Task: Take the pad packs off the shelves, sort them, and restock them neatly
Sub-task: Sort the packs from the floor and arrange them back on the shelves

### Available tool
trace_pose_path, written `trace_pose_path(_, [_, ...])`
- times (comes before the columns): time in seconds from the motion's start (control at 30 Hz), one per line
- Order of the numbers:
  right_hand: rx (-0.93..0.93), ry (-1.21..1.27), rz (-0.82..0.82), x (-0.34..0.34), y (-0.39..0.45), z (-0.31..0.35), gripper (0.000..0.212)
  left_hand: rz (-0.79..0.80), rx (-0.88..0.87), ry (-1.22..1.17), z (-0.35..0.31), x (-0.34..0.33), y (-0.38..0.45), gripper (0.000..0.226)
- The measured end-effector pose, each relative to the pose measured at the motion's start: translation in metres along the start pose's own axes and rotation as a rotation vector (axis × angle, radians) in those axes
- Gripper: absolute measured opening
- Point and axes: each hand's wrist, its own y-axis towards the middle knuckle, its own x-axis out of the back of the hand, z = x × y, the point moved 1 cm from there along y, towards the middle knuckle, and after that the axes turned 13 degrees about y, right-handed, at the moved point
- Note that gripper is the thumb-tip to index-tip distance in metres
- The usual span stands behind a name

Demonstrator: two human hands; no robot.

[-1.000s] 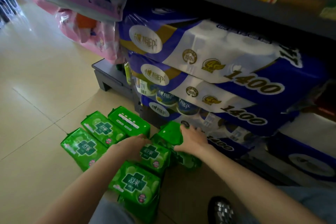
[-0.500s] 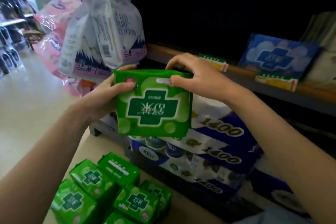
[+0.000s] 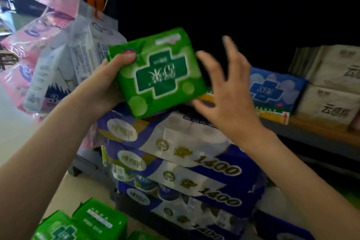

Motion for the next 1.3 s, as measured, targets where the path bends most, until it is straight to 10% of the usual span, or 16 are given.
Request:
trace_pose_path(0.13, [-0.539, 0.843, 0.114, 0.003, 0.007, 0.0, 0.085, -0.133, 0.025, -0.234, 0.017, -0.034, 0.007, 0.068])
trace_pose_path(0.27, [-0.585, 1.011, -0.043, -0.015, 0.023, -0.01, 0.095, -0.069, 0.031, -0.335, 0.028, -0.07, 0.016, 0.058])
trace_pose_path(0.53, [-0.267, -0.081, 0.142, 0.016, 0.095, -0.084, 0.073, -0.48, -0.137, 0.458, 0.024, -0.062, 0.044, 0.034])
trace_pose_path(0.87, [-0.226, -0.349, 0.612, -0.019, 0.107, -0.143, 0.064, -0.318, -0.325, 1.104, 0.034, -0.097, 0.089, 0.038])
trace_pose_path(1.3, [-0.342, -0.873, 0.874, -0.054, 0.106, -0.164, 0.053, -0.363, -0.396, 1.201, 0.074, -0.098, 0.095, 0.033])
